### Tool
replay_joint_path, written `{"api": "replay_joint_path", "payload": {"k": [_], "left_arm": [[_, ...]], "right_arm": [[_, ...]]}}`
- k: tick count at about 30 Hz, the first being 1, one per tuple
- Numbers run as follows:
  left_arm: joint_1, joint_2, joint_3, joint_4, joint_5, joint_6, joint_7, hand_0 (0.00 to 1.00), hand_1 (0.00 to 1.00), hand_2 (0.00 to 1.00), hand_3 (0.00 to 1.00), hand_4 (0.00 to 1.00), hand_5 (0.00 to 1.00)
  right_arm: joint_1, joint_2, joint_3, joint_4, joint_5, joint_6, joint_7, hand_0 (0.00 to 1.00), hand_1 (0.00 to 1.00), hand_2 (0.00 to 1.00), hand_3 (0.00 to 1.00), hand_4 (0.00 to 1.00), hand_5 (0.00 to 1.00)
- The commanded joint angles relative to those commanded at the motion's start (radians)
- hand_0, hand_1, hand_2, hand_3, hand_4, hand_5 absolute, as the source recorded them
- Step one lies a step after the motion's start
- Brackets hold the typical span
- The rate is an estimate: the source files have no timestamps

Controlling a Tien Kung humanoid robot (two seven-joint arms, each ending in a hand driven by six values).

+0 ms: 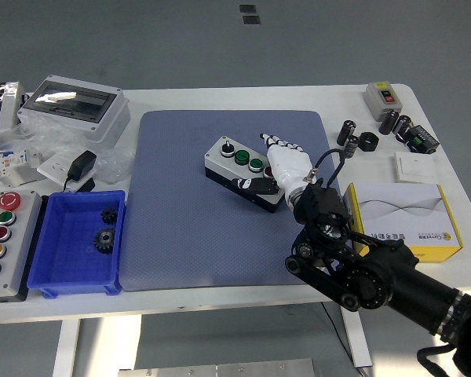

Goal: Pick up the button,place it on the desk,press the button,press the button

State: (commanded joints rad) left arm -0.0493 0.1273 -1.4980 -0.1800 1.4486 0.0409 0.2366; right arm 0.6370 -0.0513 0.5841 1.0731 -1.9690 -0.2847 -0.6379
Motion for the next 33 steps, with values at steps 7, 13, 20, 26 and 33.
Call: {"api": "replay_joint_path", "payload": {"k": [7, 13, 20, 26, 33], "left_arm": [[0.001, 0.000, -0.005, 0.000, 0.005, -0.001, 0.001, 0.629, 0.589, 0.526, 0.583, 0.629, 0.151], [-0.001, -0.002, -0.006, 0.000, 0.009, -0.003, -0.001, 0.629, 0.590, 0.526, 0.583, 0.628, 0.149], [-0.004, -0.003, -0.008, 0.000, 0.014, -0.003, -0.002, 0.629, 0.590, 0.526, 0.581, 0.627, 0.148], [-0.005, -0.004, -0.008, 0.000, 0.020, -0.004, -0.002, 0.629, 0.590, 0.526, 0.583, 0.627, 0.145], [-0.005, -0.005, -0.004, 0.000, 0.020, -0.004, -0.006, 0.629, 0.590, 0.526, 0.582, 0.626, 0.145]], "right_arm": [[0.013, 0.009, -0.034, -0.022, 0.010, 0.007, -0.007, 0.920, 0.946, 0.998, 0.998, 0.998, 0.625], [0.025, 0.010, -0.073, -0.034, 0.013, 0.010, -0.007, 0.623, 0.868, 0.959, 0.998, 0.998, 0.612], [0.036, 0.012, -0.110, -0.057, 0.013, -0.009, -0.007, 0.336, 0.729, 0.899, 0.998, 0.998, 0.525], [0.038, 0.013, -0.113, -0.075, -0.006, -0.029, -0.007, 0.266, 0.620, 0.845, 0.998, 0.964, 0.401], [0.037, 0.014, -0.117, -0.091, -0.035, -0.041, -0.007, 0.197, 0.502, 0.749, 0.998, 0.901, 0.275]]}}
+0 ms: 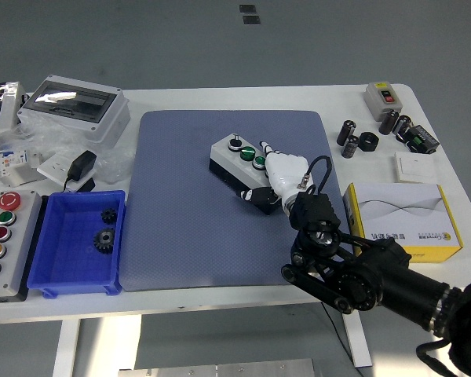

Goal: Pick up the button,place it on the desk,press the button,press the button

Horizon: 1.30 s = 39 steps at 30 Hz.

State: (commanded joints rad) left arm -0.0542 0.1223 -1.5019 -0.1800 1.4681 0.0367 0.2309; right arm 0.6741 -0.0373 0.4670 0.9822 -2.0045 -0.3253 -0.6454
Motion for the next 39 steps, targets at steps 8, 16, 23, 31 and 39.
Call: {"api": "replay_joint_path", "payload": {"k": [8, 16, 23, 31, 39], "left_arm": [[0.000, 0.000, 0.010, 0.000, -0.008, 0.000, -0.007, 0.629, 0.590, 0.526, 0.581, 0.626, 0.148], [0.001, -0.001, 0.016, 0.000, -0.016, 0.000, -0.011, 0.629, 0.591, 0.527, 0.582, 0.628, 0.150], [0.001, -0.004, 0.017, 0.000, -0.018, 0.000, -0.012, 0.629, 0.592, 0.527, 0.582, 0.630, 0.152], [-0.002, -0.007, 0.013, 0.000, -0.010, -0.001, -0.015, 0.629, 0.593, 0.528, 0.583, 0.631, 0.157], [-0.001, -0.011, -0.002, 0.000, 0.011, -0.002, -0.013, 0.629, 0.594, 0.529, 0.584, 0.632, 0.157]], "right_arm": [[0.001, -0.001, -0.013, -0.011, -0.019, -0.001, 0.000, 0.086, 0.327, 0.475, 0.957, 0.402, 0.052], [-0.002, -0.017, -0.005, 0.021, -0.052, -0.035, 0.010, 0.054, 0.276, 0.386, 0.807, 0.245, 0.002], [-0.004, -0.093, -0.016, 0.124, 0.000, -0.119, 0.137, 0.049, 0.265, 0.359, 0.721, 0.181, 0.002], [0.013, -0.256, -0.095, 0.279, 0.102, -0.135, 0.410, 0.052, 0.272, 0.367, 0.549, 0.226, 0.002], [-0.009, -0.394, -0.166, 0.346, 0.032, -0.160, 0.639, 0.074, 0.285, 0.372, 0.547, 0.235, 0.002]]}}
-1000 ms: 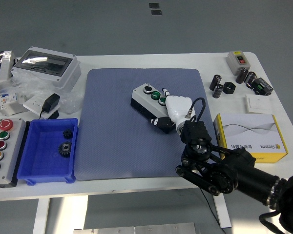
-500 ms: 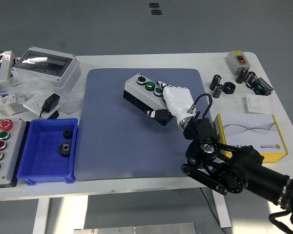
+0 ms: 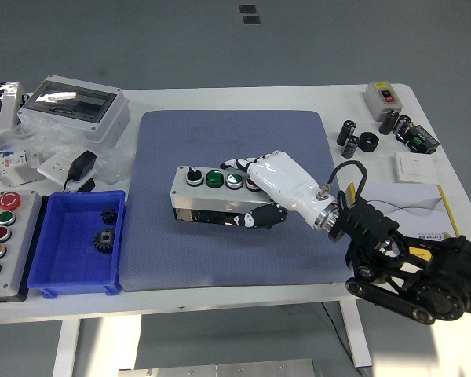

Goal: Pick up the button,place it on the desk,press the button,press the button

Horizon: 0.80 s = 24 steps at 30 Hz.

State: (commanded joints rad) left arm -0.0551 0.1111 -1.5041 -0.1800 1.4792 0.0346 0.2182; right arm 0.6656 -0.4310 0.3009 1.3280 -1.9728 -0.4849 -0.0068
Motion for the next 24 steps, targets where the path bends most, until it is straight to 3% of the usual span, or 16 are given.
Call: {"api": "replay_joint_path", "payload": {"k": [3, 4, 9, 10, 15, 20, 24], "left_arm": [[-0.001, -0.002, -0.004, 0.000, 0.006, -0.001, 0.000, 0.629, 0.594, 0.529, 0.584, 0.632, 0.157], [-0.001, -0.003, -0.005, 0.000, 0.008, -0.001, 0.000, 0.629, 0.595, 0.528, 0.583, 0.633, 0.162], [-0.003, -0.003, -0.011, 0.000, 0.019, -0.002, -0.002, 0.629, 0.595, 0.528, 0.583, 0.633, 0.162], [-0.004, -0.002, -0.011, 0.000, 0.020, -0.002, -0.002, 0.629, 0.594, 0.528, 0.583, 0.633, 0.164], [-0.005, -0.001, -0.014, 0.000, 0.026, -0.003, -0.003, 0.629, 0.594, 0.528, 0.583, 0.632, 0.165], [-0.005, 0.004, -0.002, 0.000, 0.020, -0.005, -0.005, 0.629, 0.594, 0.528, 0.583, 0.632, 0.165], [-0.003, 0.009, -0.002, 0.000, 0.019, -0.004, -0.004, 0.629, 0.596, 0.528, 0.582, 0.632, 0.167]], "right_arm": [[-0.018, -0.002, 0.001, -0.036, -0.040, -0.008, 0.055, 0.074, 0.285, 0.372, 0.547, 0.235, 0.002], [-0.022, 0.002, 0.001, -0.050, -0.050, -0.012, 0.063, 0.214, 0.346, 0.384, 0.575, 0.287, 0.002], [-0.033, 0.026, 0.014, -0.102, -0.055, -0.021, 0.080, 0.214, 0.346, 0.384, 0.575, 0.287, 0.002], [-0.035, 0.030, 0.017, -0.108, -0.047, -0.019, 0.085, 0.254, 0.354, 0.384, 0.571, 0.301, 0.002], [-0.045, 0.036, 0.033, -0.109, -0.010, 0.000, 0.082, 0.275, 0.362, 0.395, 0.571, 0.319, 0.002], [-0.062, 0.035, 0.072, -0.107, 0.066, 0.051, 0.111, 0.275, 0.362, 0.395, 0.571, 0.319, 0.002], [-0.072, 0.034, 0.086, -0.106, 0.087, 0.050, 0.123, 0.284, 0.387, 0.411, 0.591, 0.337, 0.002]]}}
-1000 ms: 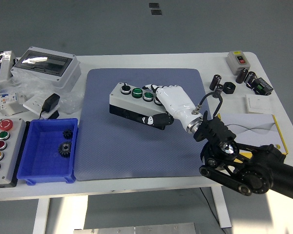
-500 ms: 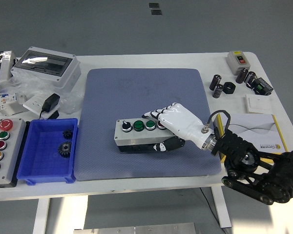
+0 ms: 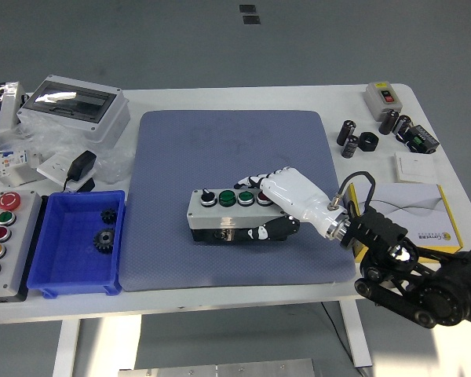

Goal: Pick up the button,place it on the desk,press the button,press the button

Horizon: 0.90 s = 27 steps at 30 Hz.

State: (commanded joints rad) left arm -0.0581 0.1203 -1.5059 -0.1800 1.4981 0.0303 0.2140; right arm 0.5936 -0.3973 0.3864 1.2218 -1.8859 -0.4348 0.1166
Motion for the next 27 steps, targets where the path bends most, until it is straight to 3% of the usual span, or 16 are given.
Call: {"api": "replay_joint_path", "payload": {"k": [3, 4, 9, 10, 15, 16, 27], "left_arm": [[0.000, 0.003, 0.001, 0.000, -0.001, 0.000, 0.000, 0.629, 0.596, 0.528, 0.582, 0.632, 0.167], [0.000, 0.003, 0.001, 0.000, -0.001, 0.000, 0.000, 0.629, 0.596, 0.528, 0.582, 0.632, 0.167], [-0.002, 0.004, 0.004, 0.000, -0.002, -0.001, 0.000, 0.629, 0.596, 0.528, 0.582, 0.632, 0.167], [-0.002, 0.005, 0.004, 0.000, -0.003, -0.001, 0.000, 0.629, 0.595, 0.527, 0.582, 0.629, 0.165], [0.000, 0.008, 0.005, 0.000, -0.003, -0.001, 0.003, 0.629, 0.595, 0.527, 0.582, 0.629, 0.165], [0.000, 0.008, 0.005, 0.000, -0.002, -0.001, 0.004, 0.629, 0.594, 0.526, 0.581, 0.625, 0.161], [0.000, 0.009, 0.007, 0.000, -0.001, -0.002, 0.007, 0.629, 0.592, 0.526, 0.581, 0.623, 0.157]], "right_arm": [[-0.002, -0.001, 0.001, 0.001, -0.003, -0.012, -0.002, 0.284, 0.387, 0.411, 0.591, 0.337, 0.002], [-0.002, -0.001, 0.001, 0.002, -0.005, -0.016, -0.004, 0.498, 0.579, 0.625, 0.677, 0.401, 0.002], [-0.002, -0.004, -0.006, 0.007, -0.009, -0.030, -0.014, 0.498, 0.579, 0.625, 0.677, 0.401, 0.002], [-0.002, -0.005, -0.008, 0.008, -0.006, -0.031, -0.016, 0.744, 0.692, 0.693, 0.729, 0.494, 0.002], [-0.012, -0.013, -0.010, 0.015, 0.053, -0.028, -0.020, 0.744, 0.692, 0.693, 0.729, 0.494, 0.002], [-0.013, -0.015, -0.010, 0.016, 0.062, -0.027, -0.020, 0.819, 0.748, 0.749, 0.811, 0.560, 0.006], [-0.019, -0.033, -0.005, 0.030, 0.105, -0.021, -0.021, 0.823, 0.752, 0.757, 0.828, 0.590, 0.023]]}}
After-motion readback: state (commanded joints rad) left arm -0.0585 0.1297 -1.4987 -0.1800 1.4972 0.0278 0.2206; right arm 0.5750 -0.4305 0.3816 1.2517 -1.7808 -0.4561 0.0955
